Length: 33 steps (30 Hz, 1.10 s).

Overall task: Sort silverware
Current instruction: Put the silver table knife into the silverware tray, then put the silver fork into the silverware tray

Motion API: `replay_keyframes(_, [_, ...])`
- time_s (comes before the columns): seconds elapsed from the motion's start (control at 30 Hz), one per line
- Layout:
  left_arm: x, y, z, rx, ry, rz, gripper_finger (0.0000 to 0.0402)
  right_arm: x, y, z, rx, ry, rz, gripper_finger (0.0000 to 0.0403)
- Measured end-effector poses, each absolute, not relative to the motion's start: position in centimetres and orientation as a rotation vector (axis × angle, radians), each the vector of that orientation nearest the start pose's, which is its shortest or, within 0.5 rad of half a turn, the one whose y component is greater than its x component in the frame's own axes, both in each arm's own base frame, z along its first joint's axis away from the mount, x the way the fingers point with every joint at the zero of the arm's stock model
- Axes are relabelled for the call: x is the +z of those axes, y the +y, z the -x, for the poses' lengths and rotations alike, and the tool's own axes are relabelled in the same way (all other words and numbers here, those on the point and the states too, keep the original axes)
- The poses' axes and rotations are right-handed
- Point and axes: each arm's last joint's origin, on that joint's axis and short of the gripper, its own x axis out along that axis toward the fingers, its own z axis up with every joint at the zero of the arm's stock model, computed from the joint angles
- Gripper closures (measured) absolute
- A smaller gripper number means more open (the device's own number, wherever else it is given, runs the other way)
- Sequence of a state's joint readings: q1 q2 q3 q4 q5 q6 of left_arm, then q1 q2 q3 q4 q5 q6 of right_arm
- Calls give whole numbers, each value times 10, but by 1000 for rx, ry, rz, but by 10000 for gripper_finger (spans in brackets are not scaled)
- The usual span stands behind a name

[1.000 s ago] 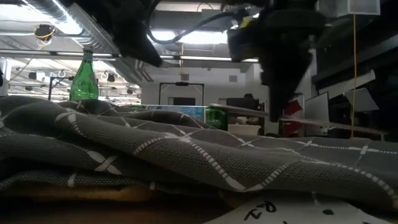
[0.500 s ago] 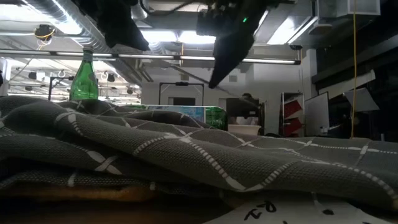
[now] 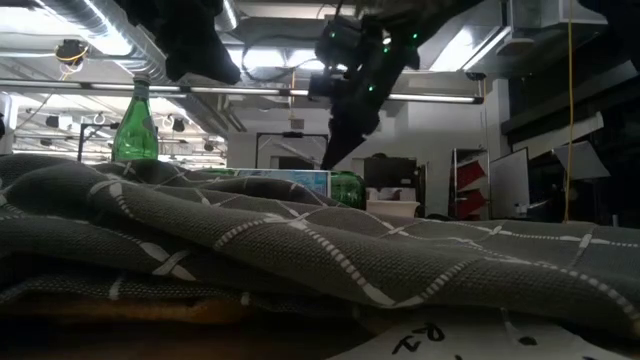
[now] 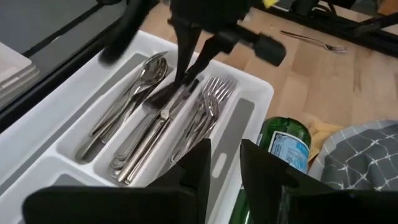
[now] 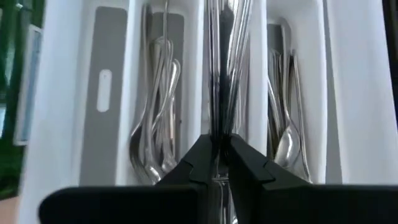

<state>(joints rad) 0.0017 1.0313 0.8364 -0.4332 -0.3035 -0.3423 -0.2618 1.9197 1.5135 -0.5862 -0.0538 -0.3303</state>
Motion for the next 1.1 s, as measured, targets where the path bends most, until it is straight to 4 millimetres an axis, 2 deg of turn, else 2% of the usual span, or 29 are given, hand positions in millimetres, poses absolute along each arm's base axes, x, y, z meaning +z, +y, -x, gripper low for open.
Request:
replay_keyframes(0.47, [285,9,-213,398,566,233,328,185,-112,-421,-15,997,211,368])
replay_keyframes(0.8, [285,9,-213,399,567,233,328,181,-116,-427,-89,970,254,366])
replay_keyframes(0.9, [285,9,-213,399,566,233,328,181,-116,-427,-88,971,254,351])
replay_keyframes(1.1, [285,9,-213,397,567,227,328,181,-115,-427,-90,970,249,287])
